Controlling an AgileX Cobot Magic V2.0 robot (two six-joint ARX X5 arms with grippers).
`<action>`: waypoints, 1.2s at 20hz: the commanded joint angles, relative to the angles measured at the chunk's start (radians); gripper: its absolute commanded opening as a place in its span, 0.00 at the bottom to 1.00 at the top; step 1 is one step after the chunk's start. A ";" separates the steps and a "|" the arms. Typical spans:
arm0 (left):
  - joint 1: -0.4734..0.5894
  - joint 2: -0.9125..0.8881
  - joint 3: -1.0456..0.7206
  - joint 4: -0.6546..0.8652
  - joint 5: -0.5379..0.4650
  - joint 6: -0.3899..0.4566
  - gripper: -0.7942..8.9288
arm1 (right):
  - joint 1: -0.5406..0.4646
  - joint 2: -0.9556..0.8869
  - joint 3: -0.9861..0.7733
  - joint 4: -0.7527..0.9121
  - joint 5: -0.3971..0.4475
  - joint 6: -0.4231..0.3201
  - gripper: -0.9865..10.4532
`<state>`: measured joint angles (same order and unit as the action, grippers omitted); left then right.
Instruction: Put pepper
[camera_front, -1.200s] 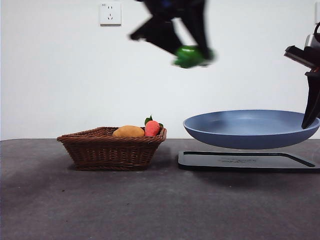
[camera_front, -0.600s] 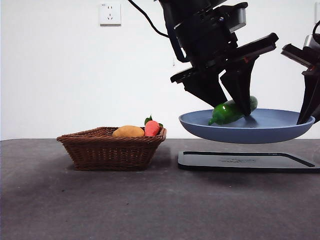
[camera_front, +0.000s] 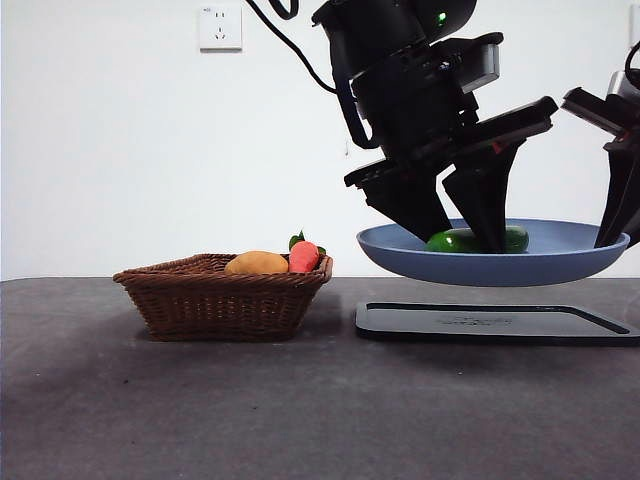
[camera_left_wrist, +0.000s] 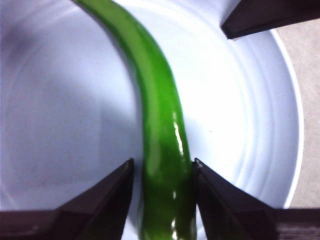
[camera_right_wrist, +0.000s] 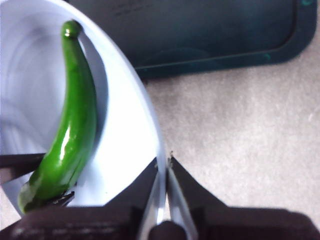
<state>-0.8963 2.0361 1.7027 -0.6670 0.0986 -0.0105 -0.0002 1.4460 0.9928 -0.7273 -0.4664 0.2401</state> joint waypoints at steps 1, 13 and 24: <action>-0.013 0.013 0.018 -0.010 0.010 0.012 0.31 | 0.002 0.011 0.014 0.003 -0.006 0.019 0.09; -0.005 -0.339 0.019 -0.113 0.006 0.039 0.31 | -0.011 0.029 0.029 0.065 0.039 0.146 0.09; 0.014 -0.816 0.019 -0.223 -0.141 0.041 0.31 | -0.051 0.373 0.286 0.126 0.046 0.160 0.09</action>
<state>-0.8761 1.2076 1.7027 -0.8944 -0.0410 0.0196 -0.0517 1.8008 1.2579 -0.6094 -0.4126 0.3935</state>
